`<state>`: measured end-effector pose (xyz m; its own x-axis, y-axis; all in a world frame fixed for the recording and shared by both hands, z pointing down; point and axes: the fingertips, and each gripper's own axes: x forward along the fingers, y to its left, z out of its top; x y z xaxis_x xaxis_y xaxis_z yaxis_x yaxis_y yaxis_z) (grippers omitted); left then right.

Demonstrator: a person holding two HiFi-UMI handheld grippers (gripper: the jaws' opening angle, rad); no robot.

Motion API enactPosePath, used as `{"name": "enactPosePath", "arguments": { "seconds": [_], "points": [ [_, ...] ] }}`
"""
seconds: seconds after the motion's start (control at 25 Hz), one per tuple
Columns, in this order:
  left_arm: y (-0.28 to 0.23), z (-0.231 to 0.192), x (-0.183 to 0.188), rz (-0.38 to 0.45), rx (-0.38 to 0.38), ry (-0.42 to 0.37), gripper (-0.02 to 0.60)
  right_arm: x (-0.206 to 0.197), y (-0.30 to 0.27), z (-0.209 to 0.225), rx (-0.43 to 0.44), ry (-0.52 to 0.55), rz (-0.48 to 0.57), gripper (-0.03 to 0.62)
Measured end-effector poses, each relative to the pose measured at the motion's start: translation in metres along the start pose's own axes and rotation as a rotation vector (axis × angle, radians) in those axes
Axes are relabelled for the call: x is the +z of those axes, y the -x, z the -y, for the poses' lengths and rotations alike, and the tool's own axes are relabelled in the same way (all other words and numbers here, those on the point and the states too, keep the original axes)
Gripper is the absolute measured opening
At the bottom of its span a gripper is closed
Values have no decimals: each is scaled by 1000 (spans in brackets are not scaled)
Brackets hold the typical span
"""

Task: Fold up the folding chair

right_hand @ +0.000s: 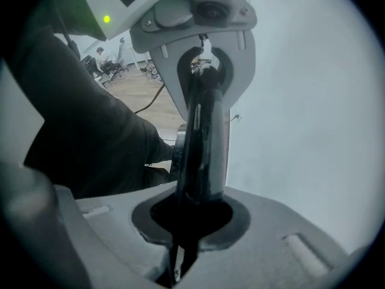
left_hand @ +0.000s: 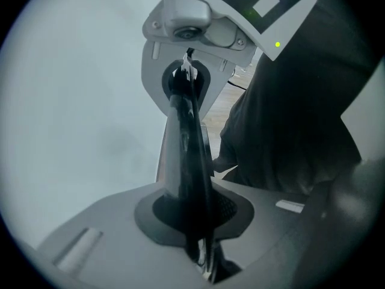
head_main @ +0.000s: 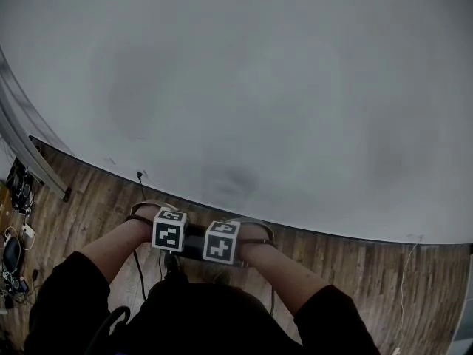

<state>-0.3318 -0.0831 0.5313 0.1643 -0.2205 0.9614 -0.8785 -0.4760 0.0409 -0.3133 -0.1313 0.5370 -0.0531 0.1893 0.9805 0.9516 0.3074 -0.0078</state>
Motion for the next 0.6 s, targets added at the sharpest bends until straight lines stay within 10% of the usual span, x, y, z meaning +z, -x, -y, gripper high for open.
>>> {"name": "enactPosePath", "arguments": {
  "seconds": [0.6],
  "points": [
    [-5,-66,-24,18,-50,-96,54,8,-12,60,8,-142,-21,46]
  ]
}}
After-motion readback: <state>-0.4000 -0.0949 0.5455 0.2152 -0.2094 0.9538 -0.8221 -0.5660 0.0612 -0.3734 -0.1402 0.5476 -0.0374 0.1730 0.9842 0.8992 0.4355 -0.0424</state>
